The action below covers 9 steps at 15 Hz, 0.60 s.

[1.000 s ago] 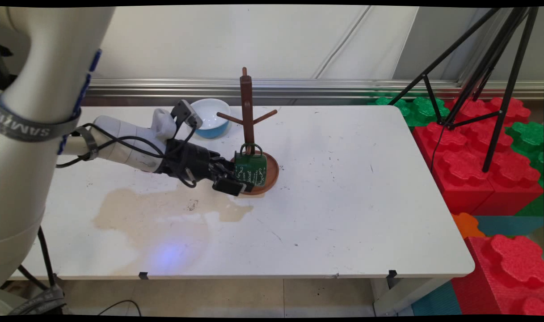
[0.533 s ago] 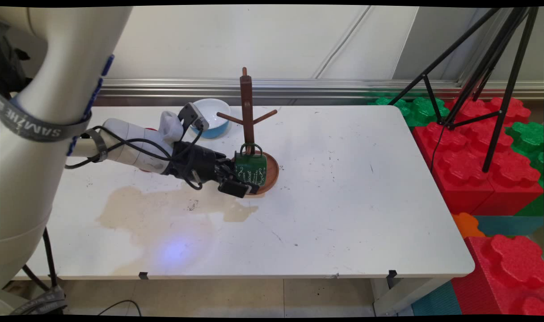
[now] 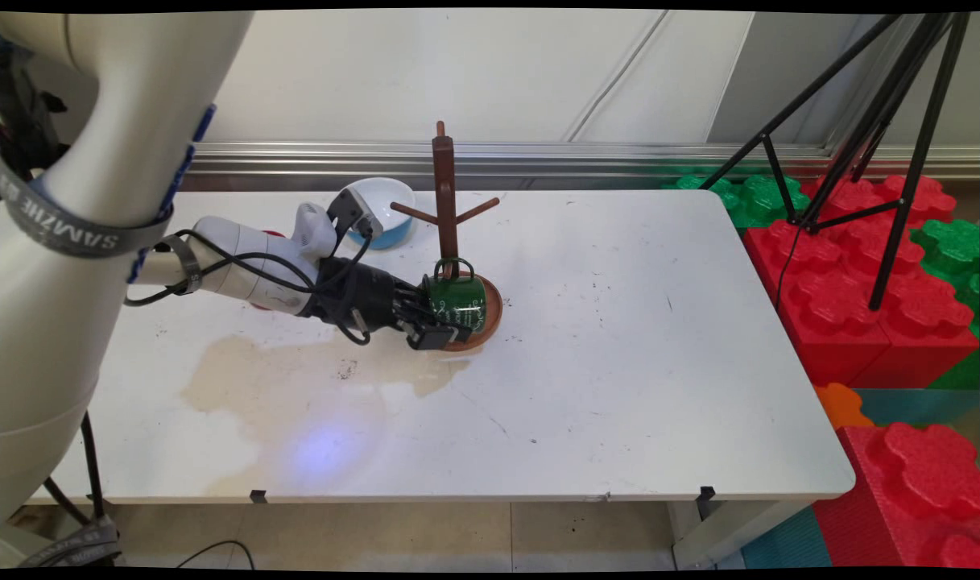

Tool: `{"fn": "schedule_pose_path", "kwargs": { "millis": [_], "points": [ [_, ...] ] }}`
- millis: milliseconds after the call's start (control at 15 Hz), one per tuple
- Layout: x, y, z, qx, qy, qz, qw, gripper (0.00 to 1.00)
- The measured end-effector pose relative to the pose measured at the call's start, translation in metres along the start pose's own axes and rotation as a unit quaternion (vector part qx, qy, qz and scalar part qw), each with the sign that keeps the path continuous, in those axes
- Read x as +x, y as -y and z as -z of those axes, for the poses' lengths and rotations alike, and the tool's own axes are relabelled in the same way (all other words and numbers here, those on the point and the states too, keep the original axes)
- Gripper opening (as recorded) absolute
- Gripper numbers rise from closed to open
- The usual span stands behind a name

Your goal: Pick up the green mug from the rack, then place the picked object on the table

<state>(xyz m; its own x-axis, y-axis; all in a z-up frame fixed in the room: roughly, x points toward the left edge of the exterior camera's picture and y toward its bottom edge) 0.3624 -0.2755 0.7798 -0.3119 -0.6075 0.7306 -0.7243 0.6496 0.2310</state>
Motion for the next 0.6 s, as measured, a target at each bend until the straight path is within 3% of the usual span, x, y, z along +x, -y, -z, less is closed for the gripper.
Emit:
{"fn": "schedule_pose_path", "kwargs": {
  "millis": [600],
  "points": [
    [-0.005, -0.003, 0.012, -0.003, -0.004, -0.014, 0.9999, 0.00]
  ]
}}
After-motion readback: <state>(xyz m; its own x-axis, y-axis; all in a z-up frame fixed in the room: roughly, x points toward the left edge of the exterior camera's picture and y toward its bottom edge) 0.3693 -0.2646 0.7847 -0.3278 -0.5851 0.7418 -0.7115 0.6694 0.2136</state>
